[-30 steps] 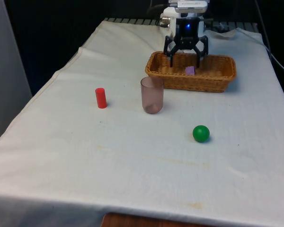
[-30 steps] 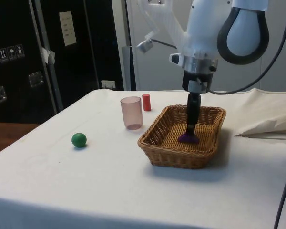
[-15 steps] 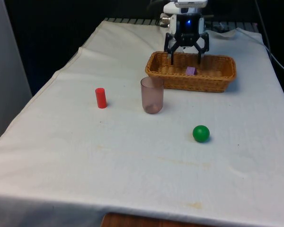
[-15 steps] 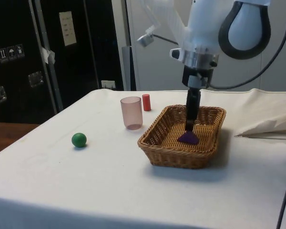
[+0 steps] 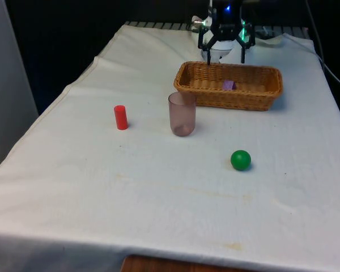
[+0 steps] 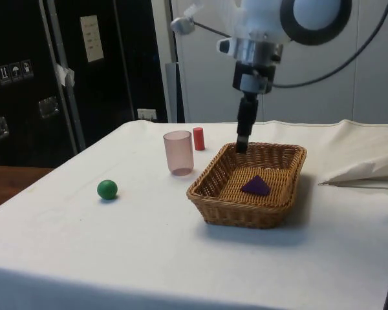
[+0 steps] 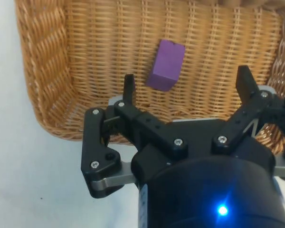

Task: Pick up the triangular block and place it into the basket.

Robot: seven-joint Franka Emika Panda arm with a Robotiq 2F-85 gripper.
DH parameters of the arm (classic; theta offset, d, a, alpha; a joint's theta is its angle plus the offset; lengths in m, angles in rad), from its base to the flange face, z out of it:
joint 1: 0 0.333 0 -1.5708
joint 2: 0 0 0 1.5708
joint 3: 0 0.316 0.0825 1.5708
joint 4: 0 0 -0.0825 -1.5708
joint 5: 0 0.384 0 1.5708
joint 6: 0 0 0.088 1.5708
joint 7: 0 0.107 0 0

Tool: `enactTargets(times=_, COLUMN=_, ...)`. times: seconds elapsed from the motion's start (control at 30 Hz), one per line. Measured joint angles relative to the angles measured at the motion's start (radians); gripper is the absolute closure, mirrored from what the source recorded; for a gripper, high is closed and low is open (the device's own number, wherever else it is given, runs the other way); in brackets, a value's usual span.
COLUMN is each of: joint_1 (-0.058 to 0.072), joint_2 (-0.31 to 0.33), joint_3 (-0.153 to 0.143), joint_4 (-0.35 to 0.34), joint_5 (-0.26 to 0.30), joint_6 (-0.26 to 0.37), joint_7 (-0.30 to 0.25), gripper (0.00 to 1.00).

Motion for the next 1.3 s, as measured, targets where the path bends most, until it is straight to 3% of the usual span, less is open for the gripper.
enactTargets(times=0.17, joint_1=0.0, joint_2=-0.021, joint_3=-0.002, joint_4=0.054, joint_5=0.0, joint_6=-0.071, joint_7=0.0, gripper=0.0)
enactTargets(times=0.63, joint_1=-0.001, joint_2=-0.014, joint_3=-0.002, joint_4=0.168, joint_5=0.0, joint_6=-0.17, joint_7=0.005, gripper=0.0)
enactTargets(times=1.3, joint_1=-0.002, joint_2=0.086, joint_3=-0.002, joint_4=0.339, joint_5=-0.003, joint_6=-0.261, joint_7=0.008, gripper=0.0)
